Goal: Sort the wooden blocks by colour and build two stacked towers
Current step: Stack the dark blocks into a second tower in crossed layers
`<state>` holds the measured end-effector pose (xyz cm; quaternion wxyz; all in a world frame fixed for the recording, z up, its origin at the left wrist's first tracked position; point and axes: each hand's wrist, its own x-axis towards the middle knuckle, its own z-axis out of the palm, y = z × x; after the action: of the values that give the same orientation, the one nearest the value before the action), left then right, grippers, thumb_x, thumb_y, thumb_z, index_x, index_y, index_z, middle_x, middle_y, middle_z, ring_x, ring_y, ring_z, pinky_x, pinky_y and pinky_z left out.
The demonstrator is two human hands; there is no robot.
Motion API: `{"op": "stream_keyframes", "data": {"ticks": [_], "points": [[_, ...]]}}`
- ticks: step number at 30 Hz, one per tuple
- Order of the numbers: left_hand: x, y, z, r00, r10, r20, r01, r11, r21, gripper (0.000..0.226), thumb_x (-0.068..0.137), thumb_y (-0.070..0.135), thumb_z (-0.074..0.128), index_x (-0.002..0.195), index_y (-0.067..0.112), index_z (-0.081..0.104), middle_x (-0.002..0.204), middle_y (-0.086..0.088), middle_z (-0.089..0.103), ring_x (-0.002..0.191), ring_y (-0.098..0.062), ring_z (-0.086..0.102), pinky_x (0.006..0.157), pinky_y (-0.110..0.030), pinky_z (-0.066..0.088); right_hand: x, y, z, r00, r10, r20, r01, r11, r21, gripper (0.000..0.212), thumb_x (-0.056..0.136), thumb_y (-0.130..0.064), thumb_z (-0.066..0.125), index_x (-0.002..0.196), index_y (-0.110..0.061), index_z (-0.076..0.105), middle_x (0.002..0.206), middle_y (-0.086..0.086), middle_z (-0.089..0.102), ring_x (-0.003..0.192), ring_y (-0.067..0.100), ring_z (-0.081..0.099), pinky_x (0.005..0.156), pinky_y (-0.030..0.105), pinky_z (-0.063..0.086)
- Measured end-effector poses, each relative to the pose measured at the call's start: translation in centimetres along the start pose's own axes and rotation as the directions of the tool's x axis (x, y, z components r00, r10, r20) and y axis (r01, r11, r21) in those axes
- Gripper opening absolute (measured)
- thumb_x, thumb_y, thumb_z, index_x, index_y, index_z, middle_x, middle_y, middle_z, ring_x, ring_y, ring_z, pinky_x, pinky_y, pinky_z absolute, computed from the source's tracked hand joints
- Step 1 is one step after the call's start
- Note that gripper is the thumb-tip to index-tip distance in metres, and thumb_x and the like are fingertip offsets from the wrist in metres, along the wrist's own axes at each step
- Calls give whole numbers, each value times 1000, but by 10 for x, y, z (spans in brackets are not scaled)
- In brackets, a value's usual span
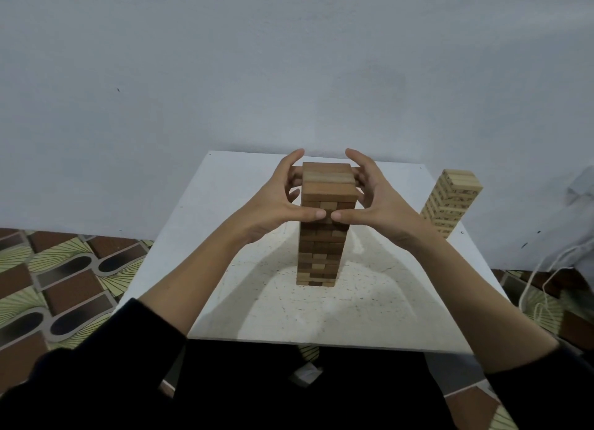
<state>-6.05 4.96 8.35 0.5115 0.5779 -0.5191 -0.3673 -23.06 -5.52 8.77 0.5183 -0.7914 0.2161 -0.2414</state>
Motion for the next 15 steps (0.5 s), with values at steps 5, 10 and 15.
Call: {"op": "stream_keyframes", "data": {"ticks": [5, 10, 15], "points": [[0, 3, -2, 1000, 21, -10, -21, 1000, -2, 106, 63, 18, 79, 147, 29, 16, 126, 12, 48, 124, -2, 44, 113, -34, 33, 1, -6, -3, 1000, -25, 6, 25, 1000, 9, 102, 60, -27, 82, 142, -33, 20, 130, 0, 47, 129, 13, 42, 116, 46, 23], [1, 5, -4, 999, 31, -21, -31, 999, -17, 103, 70, 4, 78, 148, 24, 15, 124, 6, 52, 121, -5, 48, 114, -36, 32, 3, -10, -2, 999, -43, 3, 43, 999, -9, 105, 55, -39, 80, 142, -31, 21, 127, -3, 50, 127, 14, 43, 116, 46, 22], [1, 5, -3, 999, 17, -29, -17, 1000, -5, 98, 73, 1, 75, 148, 25, 16, 124, 2, 51, 118, -6, 49, 112, -34, 35, 1, -10, -1, 999, -39, -12, 39, 999, -38, 101, 61, -29, 81, 143, -29, 21, 124, -3, 51, 126, 15, 45, 115, 48, 24]]}}
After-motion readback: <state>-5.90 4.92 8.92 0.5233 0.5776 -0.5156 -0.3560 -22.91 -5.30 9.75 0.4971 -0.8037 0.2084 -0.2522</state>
